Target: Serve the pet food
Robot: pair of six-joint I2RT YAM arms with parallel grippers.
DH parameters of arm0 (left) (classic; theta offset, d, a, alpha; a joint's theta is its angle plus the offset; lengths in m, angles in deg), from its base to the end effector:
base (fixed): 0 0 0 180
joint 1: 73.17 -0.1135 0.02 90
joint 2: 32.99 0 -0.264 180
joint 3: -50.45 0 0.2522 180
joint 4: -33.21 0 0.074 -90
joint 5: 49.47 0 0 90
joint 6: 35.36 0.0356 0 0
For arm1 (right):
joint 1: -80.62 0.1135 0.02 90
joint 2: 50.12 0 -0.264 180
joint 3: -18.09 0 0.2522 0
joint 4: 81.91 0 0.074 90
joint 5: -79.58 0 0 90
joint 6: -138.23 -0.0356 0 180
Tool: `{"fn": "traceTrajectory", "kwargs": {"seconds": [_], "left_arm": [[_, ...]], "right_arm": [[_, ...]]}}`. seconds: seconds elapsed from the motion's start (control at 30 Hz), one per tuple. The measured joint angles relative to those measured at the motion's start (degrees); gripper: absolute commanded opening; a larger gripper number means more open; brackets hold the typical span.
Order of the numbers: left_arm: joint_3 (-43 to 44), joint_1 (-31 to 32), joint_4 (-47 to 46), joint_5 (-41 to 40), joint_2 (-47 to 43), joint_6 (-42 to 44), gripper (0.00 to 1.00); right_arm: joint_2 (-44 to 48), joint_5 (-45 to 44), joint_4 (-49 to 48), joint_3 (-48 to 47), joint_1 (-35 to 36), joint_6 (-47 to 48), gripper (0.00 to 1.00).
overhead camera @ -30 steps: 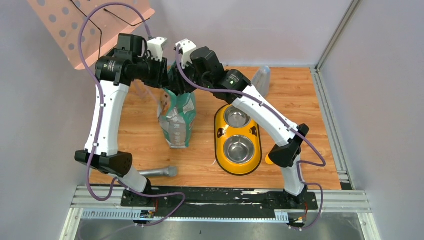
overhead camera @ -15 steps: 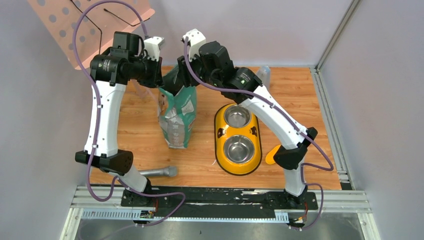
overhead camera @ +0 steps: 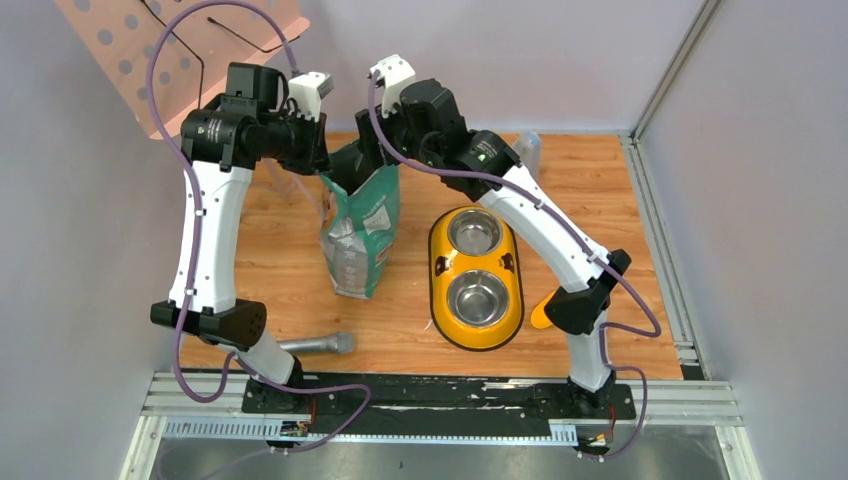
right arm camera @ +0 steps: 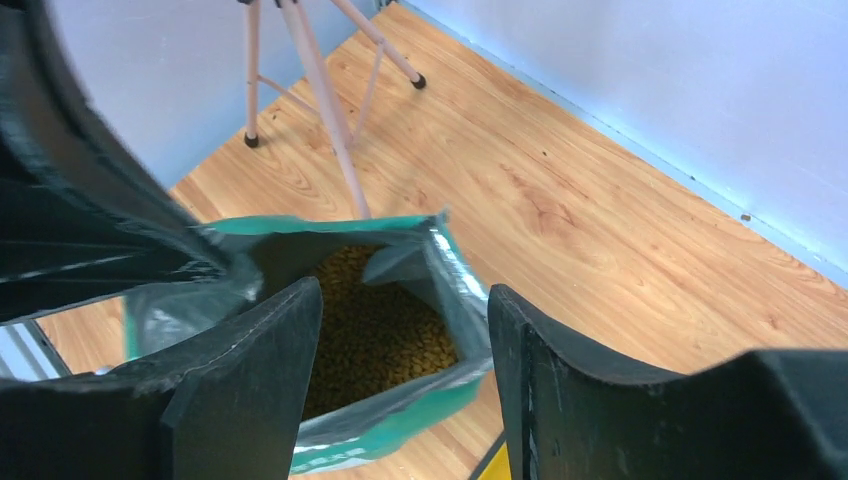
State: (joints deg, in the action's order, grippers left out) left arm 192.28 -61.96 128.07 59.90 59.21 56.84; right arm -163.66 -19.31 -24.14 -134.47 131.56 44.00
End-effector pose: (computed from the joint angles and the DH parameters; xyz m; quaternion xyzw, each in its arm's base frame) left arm 0.2618 -0.0639 0.4931 0.1700 0.8978 -0.1846 0.3620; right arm 0.2719 0.3264 0.4792 -0.2798 0.7619 0.2131 0.5439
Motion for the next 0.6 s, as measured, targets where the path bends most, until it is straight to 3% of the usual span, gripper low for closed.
{"fn": "traceTrajectory", "kwargs": {"seconds": [0.07, 0.1, 0.13, 0.17, 0.2, 0.27, 0.5, 0.6], "left_arm": [[-0.2, 0.0, -0.4, -0.6, 0.0, 0.0, 0.0], [-0.4, 0.0, -0.7, -1.0, 0.0, 0.0, 0.07], [-0.5, 0.0, -1.0, -1.6, 0.1, 0.0, 0.18], [-0.5, 0.0, -1.3, -2.0, 0.2, 0.1, 0.41], [-0.5, 0.0, -1.6, -2.0, 0.4, 0.3, 0.52], [-0.3, 0.0, -4.3, -1.4, 0.8, 1.0, 0.6], [1.7, 0.0, -9.9, 1.9, 1.4, 1.6, 0.72], [2.2, 0.0, -11.3, 3.4, 1.2, 2.4, 0.86]], "right_arm": [[0.0, 1.5, 0.1, 0.7, -1.7, -0.2, 0.65], [0.0, 2.4, 0.1, 1.0, -2.9, -0.2, 0.66], [0.0, 3.1, 0.1, 1.2, -4.0, -0.3, 0.66], [0.0, 4.0, 0.1, 1.2, -5.3, -0.5, 0.66], [0.0, 4.9, 0.1, 1.2, -6.3, -0.6, 0.66], [0.2, 7.0, 0.1, 1.3, -8.2, -1.0, 0.66], [2.8, 12.1, 0.1, 2.8, -12.1, -1.5, 0.71], [5.6, 13.1, 0.0, 4.9, -13.4, -1.4, 0.75]]}}
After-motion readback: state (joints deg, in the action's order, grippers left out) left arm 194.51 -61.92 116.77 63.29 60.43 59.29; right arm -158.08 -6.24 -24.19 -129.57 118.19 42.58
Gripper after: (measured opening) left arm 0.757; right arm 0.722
